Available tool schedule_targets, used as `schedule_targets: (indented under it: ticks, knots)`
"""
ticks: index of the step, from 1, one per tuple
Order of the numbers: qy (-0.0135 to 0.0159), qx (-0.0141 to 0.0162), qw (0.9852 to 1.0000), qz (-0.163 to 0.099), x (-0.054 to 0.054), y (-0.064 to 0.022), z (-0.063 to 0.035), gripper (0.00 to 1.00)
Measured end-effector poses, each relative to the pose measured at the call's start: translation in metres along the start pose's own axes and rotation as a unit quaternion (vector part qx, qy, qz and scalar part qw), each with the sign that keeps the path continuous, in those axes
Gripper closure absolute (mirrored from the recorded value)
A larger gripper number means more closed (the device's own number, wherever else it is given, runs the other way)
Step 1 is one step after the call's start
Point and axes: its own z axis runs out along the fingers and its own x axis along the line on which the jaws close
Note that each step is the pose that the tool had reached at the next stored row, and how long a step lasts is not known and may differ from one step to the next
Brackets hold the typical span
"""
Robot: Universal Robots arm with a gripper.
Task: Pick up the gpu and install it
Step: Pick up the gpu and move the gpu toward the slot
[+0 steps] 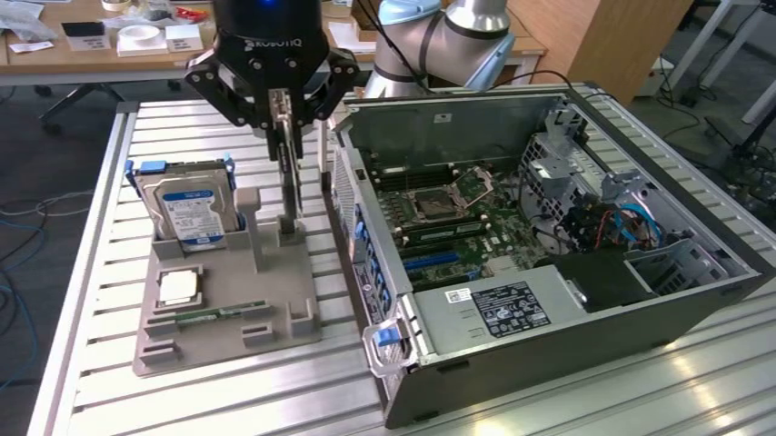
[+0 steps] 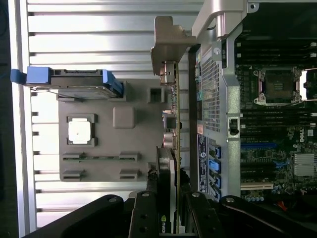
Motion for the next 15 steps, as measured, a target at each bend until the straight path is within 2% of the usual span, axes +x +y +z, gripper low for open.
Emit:
schedule_targets:
  ticks: [15]
  knots:
    - [0.0,0.0,1.0,0.0,-0.023,0.0015,0.0,0.73]
